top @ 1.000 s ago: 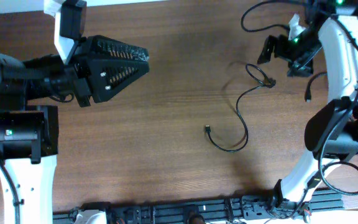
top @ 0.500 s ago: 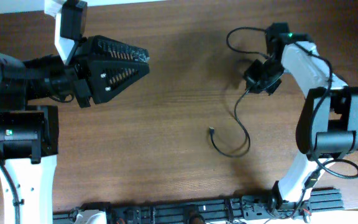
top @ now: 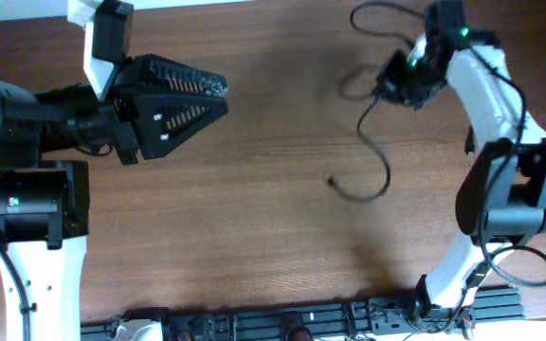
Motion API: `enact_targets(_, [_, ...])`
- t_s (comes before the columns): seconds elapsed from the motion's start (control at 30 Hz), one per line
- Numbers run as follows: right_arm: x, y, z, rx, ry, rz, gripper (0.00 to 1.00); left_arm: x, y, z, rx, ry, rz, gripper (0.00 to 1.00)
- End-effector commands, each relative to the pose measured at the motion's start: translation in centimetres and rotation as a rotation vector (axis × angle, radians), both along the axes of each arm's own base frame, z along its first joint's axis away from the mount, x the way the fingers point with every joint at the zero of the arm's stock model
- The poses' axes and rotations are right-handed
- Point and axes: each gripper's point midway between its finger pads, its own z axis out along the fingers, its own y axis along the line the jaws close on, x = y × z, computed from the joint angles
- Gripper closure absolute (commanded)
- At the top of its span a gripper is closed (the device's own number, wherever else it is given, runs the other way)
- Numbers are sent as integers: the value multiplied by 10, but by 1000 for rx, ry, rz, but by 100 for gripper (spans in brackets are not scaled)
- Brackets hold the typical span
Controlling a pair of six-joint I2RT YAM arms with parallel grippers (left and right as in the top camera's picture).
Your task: Untangle cables
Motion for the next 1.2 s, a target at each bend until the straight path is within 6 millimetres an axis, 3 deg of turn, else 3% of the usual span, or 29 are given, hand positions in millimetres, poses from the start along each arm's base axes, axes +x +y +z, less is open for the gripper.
enact_targets(0.0, [29, -25, 88, -125, -261, 81, 96, -5, 0, 3, 4, -29, -11, 54])
enact_targets(0.1, [34, -50, 123, -205, -337, 90, 96, -5, 0, 3, 4, -30, -10, 53])
enact_targets(0.2, [31, -94, 155, -295, -390, 59, 96, -4, 0, 3, 4, -29, -10, 53])
enact_targets(0.33, [14, -159, 171, -433, -388, 8, 96, -5, 0, 3, 5, -30, -14, 53])
enact_targets(0.4, [0, -203, 172, -505, -371, -31, 96, -5, 0, 3, 5, -30, -14, 53])
enact_targets(0.53, [-35, -284, 171, -643, -286, -193, 96, -5, 0, 3, 5, -30, -14, 52])
enact_targets(0.67, [-74, -348, 174, -721, -229, -349, 96, -5, 0, 3, 5, -29, -14, 52])
enact_targets(0.73, [-105, -385, 176, -758, -198, -449, 96, -6, -1, 2, 7, -29, -20, 53])
enact_targets(0.9, [-168, -439, 178, -766, -135, -701, 96, -6, -1, 0, 8, -7, -20, 52])
enact_targets(0.93, [-175, -446, 179, -742, -148, -749, 29, -5, -1, 0, 8, -8, -20, 53])
enact_targets(0.97, [-175, -447, 180, -709, -181, -750, 1, -5, -1, 0, 8, -13, -20, 52])
enact_targets(1.17, [-145, -423, 191, -542, -406, -567, 1, -5, -1, 0, 11, -50, -18, 52])
